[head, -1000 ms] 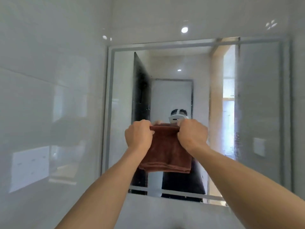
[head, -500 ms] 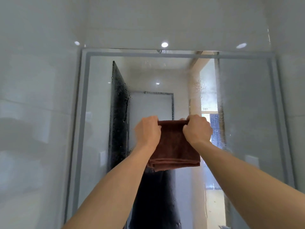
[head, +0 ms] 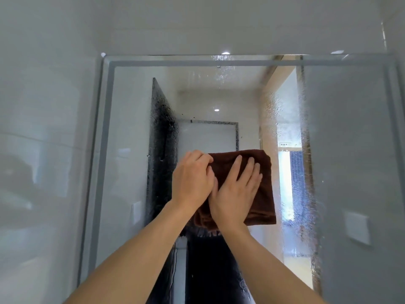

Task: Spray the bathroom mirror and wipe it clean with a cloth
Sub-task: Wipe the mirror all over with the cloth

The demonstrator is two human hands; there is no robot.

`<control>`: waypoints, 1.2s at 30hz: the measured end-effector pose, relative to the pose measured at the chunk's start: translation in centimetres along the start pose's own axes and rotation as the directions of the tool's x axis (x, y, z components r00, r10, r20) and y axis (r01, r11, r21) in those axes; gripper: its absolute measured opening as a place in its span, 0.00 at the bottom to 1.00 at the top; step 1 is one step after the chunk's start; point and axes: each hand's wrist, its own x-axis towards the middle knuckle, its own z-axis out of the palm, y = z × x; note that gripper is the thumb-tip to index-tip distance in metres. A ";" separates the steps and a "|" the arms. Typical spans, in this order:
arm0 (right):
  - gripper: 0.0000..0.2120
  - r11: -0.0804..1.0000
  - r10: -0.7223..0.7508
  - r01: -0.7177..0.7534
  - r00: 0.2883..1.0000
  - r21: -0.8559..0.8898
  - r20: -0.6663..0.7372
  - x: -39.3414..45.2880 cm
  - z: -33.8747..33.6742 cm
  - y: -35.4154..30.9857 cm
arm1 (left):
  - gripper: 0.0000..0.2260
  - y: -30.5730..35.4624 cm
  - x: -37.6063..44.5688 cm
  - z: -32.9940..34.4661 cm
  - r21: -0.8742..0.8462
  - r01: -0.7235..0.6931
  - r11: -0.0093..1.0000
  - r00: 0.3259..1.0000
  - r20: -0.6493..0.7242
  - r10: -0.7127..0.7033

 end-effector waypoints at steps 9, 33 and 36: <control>0.38 0.944 -0.326 0.329 0.943 -0.040 0.070 3.6 1.0 -3.1 | 0.06 -5.2 3.0 -5.3 0.358 0.011 0.934 0.997 -0.075 0.017; 0.34 0.972 -0.215 0.221 0.973 -0.077 0.083 18.2 -1.9 -2.5 | 0.14 -3.1 8.7 -6.1 0.448 -0.048 0.893 0.999 0.017 0.045; 0.33 0.970 -0.219 0.219 0.976 -0.109 0.017 17.7 -1.0 -2.9 | 0.14 -3.9 9.2 -6.6 0.448 -0.026 0.893 0.999 -0.016 0.038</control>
